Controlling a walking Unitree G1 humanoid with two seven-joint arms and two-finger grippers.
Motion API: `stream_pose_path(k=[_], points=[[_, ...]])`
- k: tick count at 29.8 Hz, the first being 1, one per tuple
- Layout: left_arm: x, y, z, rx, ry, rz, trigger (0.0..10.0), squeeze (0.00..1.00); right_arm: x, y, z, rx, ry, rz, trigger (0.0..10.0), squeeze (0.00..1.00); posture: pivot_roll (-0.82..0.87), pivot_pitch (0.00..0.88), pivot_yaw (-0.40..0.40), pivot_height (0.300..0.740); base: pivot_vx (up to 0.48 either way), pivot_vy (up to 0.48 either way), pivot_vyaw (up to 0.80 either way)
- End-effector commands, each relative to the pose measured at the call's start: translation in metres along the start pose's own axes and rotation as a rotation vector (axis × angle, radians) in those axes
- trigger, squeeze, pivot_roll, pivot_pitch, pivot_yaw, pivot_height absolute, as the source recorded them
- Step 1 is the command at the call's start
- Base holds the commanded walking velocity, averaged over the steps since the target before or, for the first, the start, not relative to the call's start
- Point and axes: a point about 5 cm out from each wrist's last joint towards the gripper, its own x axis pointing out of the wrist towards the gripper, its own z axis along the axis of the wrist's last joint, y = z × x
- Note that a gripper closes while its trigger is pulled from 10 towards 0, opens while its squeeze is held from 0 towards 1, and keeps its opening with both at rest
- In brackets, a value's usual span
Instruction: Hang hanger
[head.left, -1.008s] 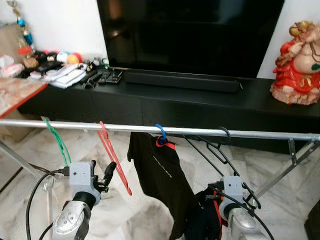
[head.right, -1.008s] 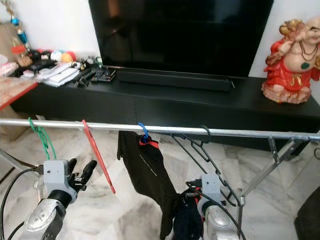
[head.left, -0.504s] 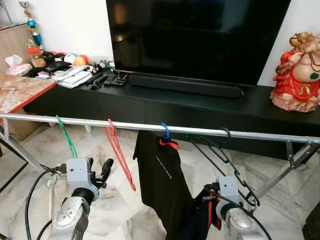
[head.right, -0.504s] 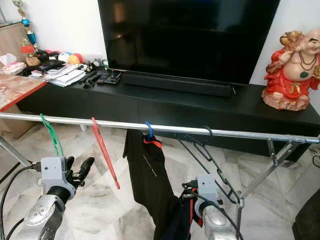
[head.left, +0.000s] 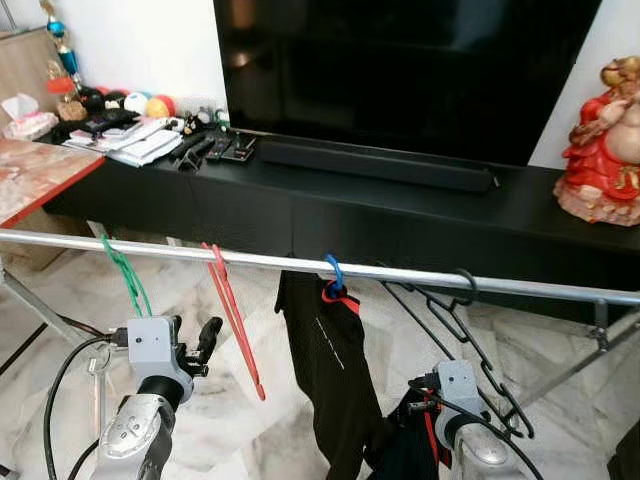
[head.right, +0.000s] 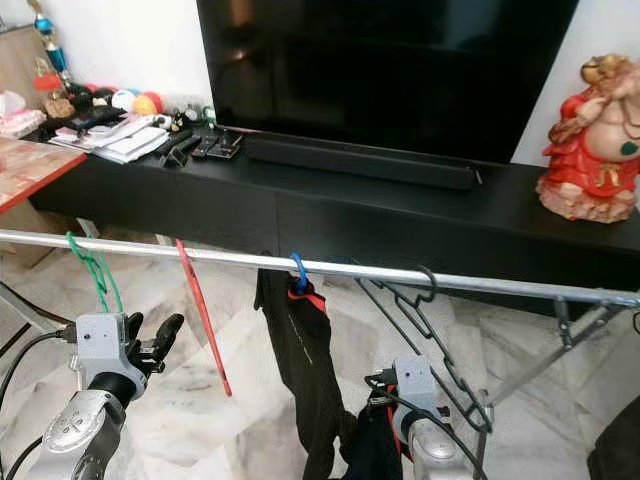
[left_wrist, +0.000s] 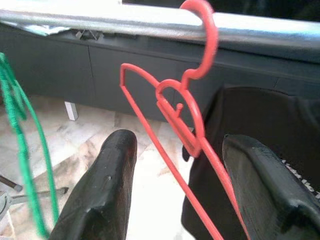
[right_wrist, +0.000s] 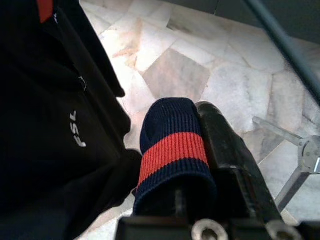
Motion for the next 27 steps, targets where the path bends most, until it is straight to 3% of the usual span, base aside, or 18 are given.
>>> stream_pose_path(k=[1, 5, 16, 20, 25, 26, 27], points=[[0.000, -0.001, 0.002, 0.025, 0.006, -0.012, 10.0, 0.00, 0.002, 0.001, 0.007, -0.012, -0.028, 0.006, 10.0, 0.00, 0.02, 0.046, 0.008, 0.740, 0.341, 0.000, 0.00], [-0.001, -0.004, 0.000, 0.065, 0.024, -0.048, 10.0, 0.00, 0.002, 0.003, 0.007, -0.018, -0.030, 0.011, 10.0, 0.00, 0.02, 0.051, 0.008, 0.740, 0.208, 0.000, 0.00], [-0.006, -0.004, -0.003, 0.068, 0.049, -0.105, 10.0, 0.00, 0.003, 0.003, 0.007, -0.026, -0.031, 0.017, 10.0, 0.00, 0.02, 0.054, 0.003, 0.740, 0.000, 0.000, 0.00], [-0.002, -0.010, -0.015, 0.144, 0.172, -0.206, 10.0, 0.00, 0.003, 0.004, 0.006, -0.032, -0.026, 0.022, 10.0, 0.00, 0.02, 0.053, 0.005, 0.740, 0.000, 0.000, 0.00], [0.008, -0.010, -0.013, 0.153, 0.185, -0.175, 10.0, 0.00, 0.004, 0.003, 0.008, -0.039, -0.032, 0.019, 10.0, 0.00, 0.01, 0.053, 0.009, 0.740, 0.000, 0.000, 0.00], [0.012, -0.013, -0.011, 0.139, 0.179, -0.185, 10.0, 0.36, 0.004, 0.003, 0.008, -0.038, -0.035, 0.016, 10.0, 0.00, 0.01, 0.051, 0.012, 0.740, 0.000, 0.000, 0.00], [0.016, -0.014, -0.012, 0.139, 0.190, -0.203, 10.0, 1.00, 0.004, 0.002, 0.009, -0.037, -0.036, 0.014, 10.0, 0.00, 0.01, 0.050, 0.013, 0.740, 0.000, 0.000, 0.00]])
